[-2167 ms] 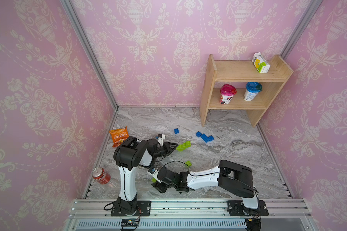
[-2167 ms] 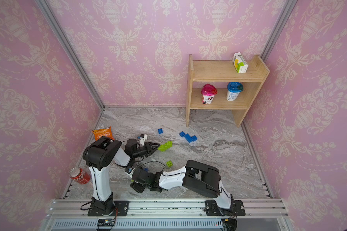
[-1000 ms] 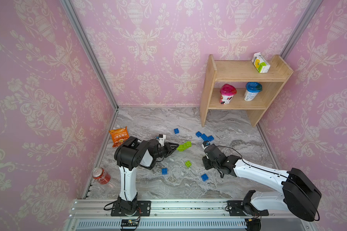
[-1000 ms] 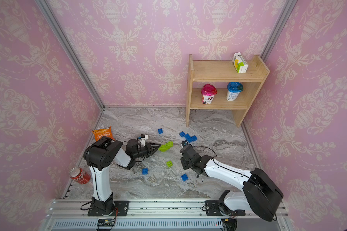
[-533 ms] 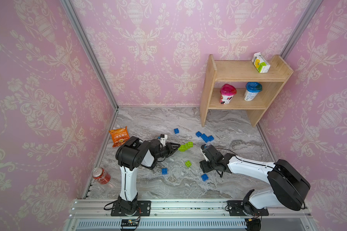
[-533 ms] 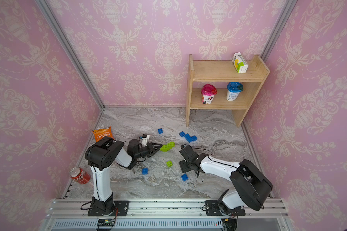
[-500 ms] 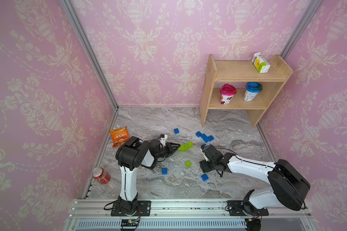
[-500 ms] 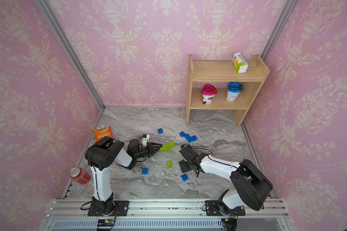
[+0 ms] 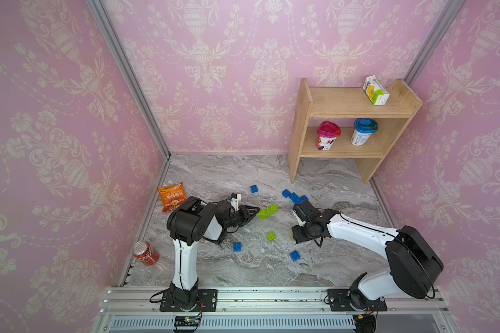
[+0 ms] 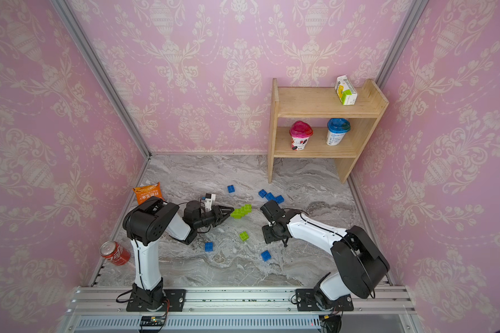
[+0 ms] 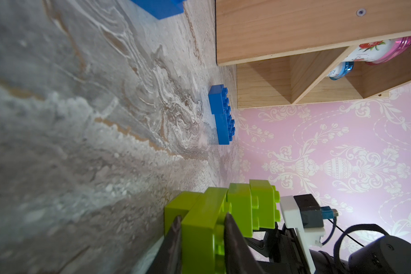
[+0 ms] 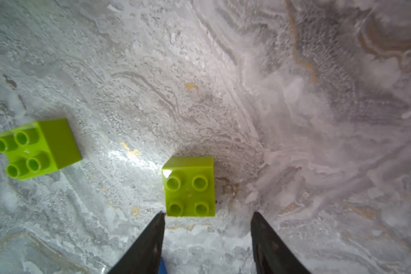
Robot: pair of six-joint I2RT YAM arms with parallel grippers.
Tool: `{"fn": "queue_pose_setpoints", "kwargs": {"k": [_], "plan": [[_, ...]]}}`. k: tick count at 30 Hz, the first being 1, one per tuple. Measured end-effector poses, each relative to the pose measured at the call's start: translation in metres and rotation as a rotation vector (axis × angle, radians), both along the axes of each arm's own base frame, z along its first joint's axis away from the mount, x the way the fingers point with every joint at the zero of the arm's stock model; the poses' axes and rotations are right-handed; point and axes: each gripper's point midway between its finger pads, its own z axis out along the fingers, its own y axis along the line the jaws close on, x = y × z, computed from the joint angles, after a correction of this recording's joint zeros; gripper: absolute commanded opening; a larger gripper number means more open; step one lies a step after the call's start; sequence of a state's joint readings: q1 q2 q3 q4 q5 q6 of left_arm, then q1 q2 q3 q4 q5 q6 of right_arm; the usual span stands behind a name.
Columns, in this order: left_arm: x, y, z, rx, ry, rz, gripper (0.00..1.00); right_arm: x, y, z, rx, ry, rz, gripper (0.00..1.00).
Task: Assemble the letter v with lego
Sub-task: Place the lego brick at the center of the board, then pick up the lego brick from the center of the board.
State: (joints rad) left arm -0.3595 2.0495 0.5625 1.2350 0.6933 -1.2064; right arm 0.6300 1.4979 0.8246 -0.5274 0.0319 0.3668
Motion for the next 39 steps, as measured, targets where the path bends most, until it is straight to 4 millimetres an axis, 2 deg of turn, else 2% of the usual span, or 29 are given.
{"fn": "queue_pose_setpoints", "kwargs": {"k": [10, 14, 19, 22, 25, 31, 39], "plan": [[0.0, -0.001, 0.0, 0.0, -0.001, -0.003, 0.26, 0.004, 0.009, -0.006, 0.007, 0.032, 0.019, 0.5], [0.0, -0.001, 0.0, -0.001, -0.001, -0.003, 0.27, 0.005, 0.009, -0.01, -0.001, 0.036, 0.028, 0.43], [0.0, -0.002, 0.0, -0.005, 0.002, -0.001, 0.26, 0.007, 0.01, -0.01, 0.0, 0.027, 0.031, 0.43], [0.0, -0.002, 0.0, -0.006, 0.001, -0.001, 0.26, 0.007, 0.01, -0.01, -0.003, 0.026, 0.032, 0.52], [0.001, -0.002, 0.0, -0.01, 0.001, -0.001, 0.26, 0.008, 0.009, -0.009, -0.008, 0.023, 0.036, 0.53], [0.001, -0.002, 0.0, -0.015, 0.0, 0.0, 0.26, 0.013, 0.013, -0.003, 0.001, 0.006, 0.038, 0.45], [0.001, -0.002, 0.0, -0.016, 0.001, 0.0, 0.26, 0.014, 0.013, -0.005, -0.003, 0.009, 0.04, 0.43]]}}
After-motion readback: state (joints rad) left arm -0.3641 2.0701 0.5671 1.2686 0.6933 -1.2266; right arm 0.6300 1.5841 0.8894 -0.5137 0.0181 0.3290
